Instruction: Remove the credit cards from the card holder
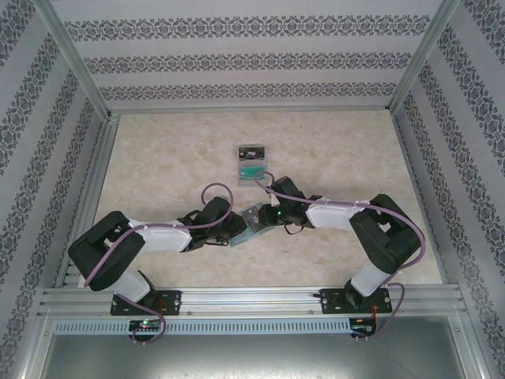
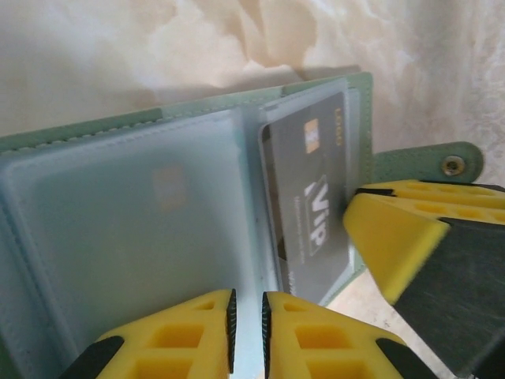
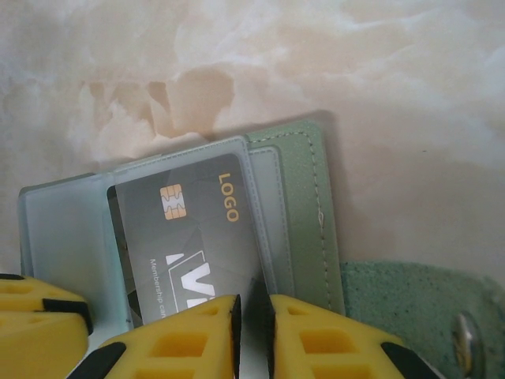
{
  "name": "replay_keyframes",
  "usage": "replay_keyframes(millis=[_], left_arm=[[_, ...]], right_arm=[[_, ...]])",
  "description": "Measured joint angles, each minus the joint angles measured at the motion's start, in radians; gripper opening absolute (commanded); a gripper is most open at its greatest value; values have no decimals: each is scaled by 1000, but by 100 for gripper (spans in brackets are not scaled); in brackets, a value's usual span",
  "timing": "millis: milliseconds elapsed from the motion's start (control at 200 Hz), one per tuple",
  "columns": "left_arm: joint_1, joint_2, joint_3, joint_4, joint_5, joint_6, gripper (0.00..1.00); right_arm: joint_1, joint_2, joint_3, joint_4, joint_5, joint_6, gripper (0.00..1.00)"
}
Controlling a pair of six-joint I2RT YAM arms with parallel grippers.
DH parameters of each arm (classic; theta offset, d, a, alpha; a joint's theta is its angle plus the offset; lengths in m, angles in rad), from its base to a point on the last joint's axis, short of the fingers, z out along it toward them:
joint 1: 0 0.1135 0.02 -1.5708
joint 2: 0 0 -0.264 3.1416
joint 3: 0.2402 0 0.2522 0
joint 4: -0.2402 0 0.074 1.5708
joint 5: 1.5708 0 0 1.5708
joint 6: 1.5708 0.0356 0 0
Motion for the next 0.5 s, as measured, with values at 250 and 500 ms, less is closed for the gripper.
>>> replay_keyframes(millis=[250, 500], left_arm=[[0, 14, 11, 11, 10, -7, 19], [0, 21, 18, 11, 11, -10, 18]], right_arm=[[0, -4, -10, 12, -1, 13, 20], [14, -5, -11, 15, -2, 16, 20]])
